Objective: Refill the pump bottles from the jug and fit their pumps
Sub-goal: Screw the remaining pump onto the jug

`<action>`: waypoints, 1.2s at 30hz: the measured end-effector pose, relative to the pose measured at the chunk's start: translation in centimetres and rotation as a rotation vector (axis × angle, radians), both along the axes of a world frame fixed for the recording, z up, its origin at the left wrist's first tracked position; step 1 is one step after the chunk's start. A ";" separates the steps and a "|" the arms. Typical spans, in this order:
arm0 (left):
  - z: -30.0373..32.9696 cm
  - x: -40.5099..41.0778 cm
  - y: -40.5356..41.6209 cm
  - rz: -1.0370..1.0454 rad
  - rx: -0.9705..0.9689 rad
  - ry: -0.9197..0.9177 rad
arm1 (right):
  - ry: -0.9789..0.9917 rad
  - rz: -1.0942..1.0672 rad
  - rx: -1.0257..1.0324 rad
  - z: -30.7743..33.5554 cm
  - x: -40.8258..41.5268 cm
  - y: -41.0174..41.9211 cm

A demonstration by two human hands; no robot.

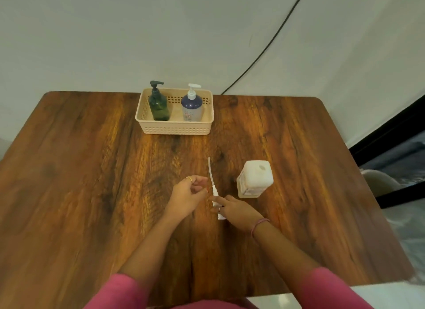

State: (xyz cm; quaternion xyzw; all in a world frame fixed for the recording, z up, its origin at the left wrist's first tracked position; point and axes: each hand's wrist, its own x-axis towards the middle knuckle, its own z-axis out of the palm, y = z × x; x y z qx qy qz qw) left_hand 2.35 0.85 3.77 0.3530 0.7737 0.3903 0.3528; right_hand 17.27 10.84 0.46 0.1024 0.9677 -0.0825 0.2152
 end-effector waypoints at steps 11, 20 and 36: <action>1.7 0.5 1.4 0.391 0.186 -0.011 | 0.774 -0.437 -0.497 8.2 3.6 2.6; 0.9 6.5 6.2 -0.166 -0.052 -0.082 | 1.178 -0.735 -0.524 18.2 6.4 5.6; 1.9 5.5 7.2 0.109 0.136 -0.252 | 1.278 -0.676 -0.539 24.7 5.7 6.6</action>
